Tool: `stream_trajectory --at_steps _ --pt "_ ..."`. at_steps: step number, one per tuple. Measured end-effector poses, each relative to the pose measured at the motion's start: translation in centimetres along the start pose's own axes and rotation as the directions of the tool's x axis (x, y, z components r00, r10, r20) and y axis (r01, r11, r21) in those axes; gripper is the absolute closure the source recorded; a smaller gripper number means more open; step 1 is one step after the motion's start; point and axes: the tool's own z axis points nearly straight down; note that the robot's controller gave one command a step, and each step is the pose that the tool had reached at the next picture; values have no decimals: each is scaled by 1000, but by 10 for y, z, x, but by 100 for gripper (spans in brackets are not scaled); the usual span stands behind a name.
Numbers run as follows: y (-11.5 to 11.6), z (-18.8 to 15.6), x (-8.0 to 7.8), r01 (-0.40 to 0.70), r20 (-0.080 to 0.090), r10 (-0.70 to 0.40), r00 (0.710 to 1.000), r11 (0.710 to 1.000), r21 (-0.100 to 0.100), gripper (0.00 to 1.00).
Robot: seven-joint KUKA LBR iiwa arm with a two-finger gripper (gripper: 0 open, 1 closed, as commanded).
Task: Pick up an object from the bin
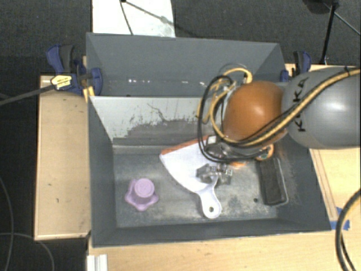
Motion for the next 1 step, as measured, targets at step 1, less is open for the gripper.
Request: stream_trajectory --at_steps 1 --pt "0 -10 0 -2 -1 2 1000 1000 -1 100"
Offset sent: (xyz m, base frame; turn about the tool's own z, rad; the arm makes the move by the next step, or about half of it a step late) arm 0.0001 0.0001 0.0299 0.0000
